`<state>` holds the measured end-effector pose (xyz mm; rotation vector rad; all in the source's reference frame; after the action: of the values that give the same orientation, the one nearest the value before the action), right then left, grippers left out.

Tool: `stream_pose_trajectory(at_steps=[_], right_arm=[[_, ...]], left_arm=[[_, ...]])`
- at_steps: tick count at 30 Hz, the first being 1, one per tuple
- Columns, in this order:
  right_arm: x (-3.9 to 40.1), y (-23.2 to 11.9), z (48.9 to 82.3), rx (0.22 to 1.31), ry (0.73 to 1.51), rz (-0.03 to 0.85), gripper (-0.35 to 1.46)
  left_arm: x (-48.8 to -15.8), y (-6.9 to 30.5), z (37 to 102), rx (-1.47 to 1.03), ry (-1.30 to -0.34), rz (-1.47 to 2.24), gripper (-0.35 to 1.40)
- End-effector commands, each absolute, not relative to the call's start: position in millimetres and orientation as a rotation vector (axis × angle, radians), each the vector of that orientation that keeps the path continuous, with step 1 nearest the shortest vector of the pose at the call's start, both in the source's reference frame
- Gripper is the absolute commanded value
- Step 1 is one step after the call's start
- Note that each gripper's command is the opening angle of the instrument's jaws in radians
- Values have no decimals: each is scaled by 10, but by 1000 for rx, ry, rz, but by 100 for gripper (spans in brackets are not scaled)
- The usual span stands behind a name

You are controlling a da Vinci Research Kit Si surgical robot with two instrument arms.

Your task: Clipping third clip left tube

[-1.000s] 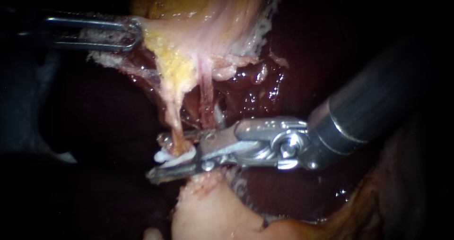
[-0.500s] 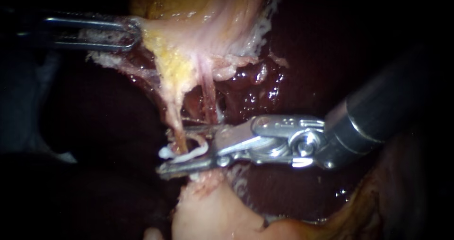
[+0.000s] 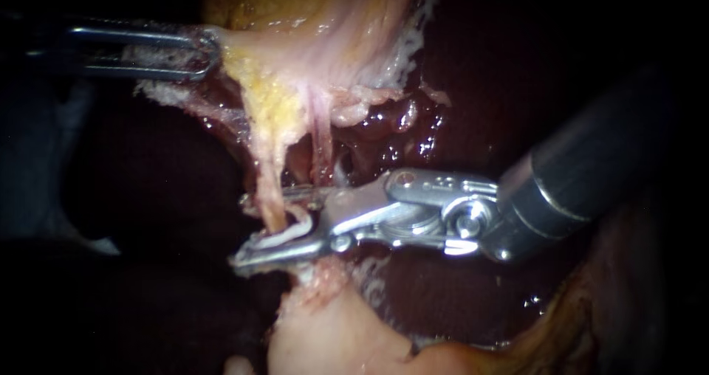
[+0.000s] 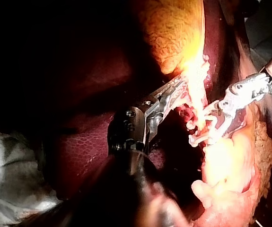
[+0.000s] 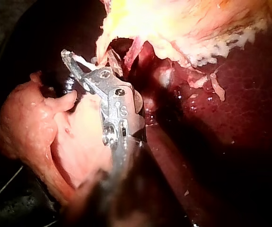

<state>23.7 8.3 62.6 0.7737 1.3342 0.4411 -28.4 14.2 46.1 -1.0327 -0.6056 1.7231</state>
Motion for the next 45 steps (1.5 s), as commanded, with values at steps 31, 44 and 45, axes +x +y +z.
stream_pose_trajectory(at_steps=[31, 44, 45], right_arm=[[237, 132, 563, 865, 1455, 511, 49], [241, 110, 519, 967, 1473, 446, 48], [241, 111, 518, 968, 1476, 447, 48]], left_arm=[[-287, 143, 462, -1032, -604, 1722, -35], [-285, 144, 464, -1032, -605, 1723, -35], [-285, 144, 464, -1032, -605, 1723, -35]])
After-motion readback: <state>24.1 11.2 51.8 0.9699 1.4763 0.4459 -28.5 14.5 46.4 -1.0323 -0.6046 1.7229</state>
